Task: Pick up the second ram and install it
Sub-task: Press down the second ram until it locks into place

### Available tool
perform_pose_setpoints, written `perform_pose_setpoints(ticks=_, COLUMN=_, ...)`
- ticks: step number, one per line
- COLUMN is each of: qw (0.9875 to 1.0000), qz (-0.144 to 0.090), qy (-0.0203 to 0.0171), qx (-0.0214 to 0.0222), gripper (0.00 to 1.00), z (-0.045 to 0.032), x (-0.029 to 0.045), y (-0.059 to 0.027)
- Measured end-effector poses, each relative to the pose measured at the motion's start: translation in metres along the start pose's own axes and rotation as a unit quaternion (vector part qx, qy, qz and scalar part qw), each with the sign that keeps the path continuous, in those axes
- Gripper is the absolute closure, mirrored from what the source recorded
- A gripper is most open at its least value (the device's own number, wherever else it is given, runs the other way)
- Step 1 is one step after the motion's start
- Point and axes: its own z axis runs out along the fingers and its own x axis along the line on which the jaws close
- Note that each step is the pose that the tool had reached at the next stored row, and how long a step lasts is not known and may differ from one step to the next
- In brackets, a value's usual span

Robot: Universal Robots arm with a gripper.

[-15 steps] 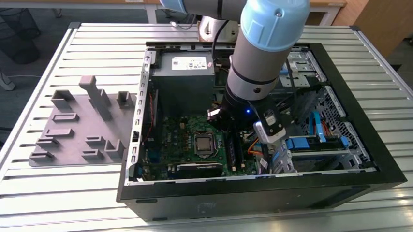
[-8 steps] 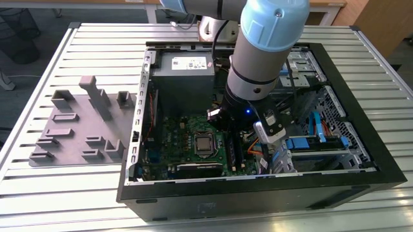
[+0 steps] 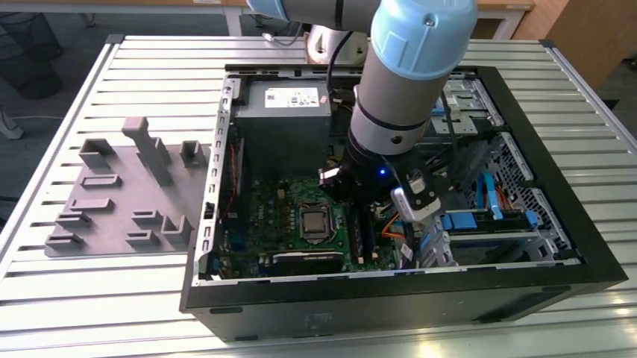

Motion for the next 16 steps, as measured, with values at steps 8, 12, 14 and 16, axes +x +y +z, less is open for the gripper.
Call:
perform_pose_setpoints(ticks=8, qw=1.0, qz=0.0, qy=0.0, qx=-0.0001, gripper=0.79, z=-0.0143, x=0.0006, y=0.0005)
perform_pose_setpoints(ticks=12, qw=1.0, qz=0.0, qy=0.0, qx=0.0, gripper=0.79, z=-0.0259, x=0.0011, y=0.0008)
perform_pose_setpoints(ticks=14, qw=1.0, qz=0.0, qy=0.0001, qx=0.0001, gripper=0.79, z=-0.029, x=0.0013, y=0.0009)
perform_pose_setpoints(ticks=16, qw=1.0, qz=0.0, qy=0.0001, qx=-0.0001, gripper=0.8, z=-0.0291, x=0.0013, y=0.0009)
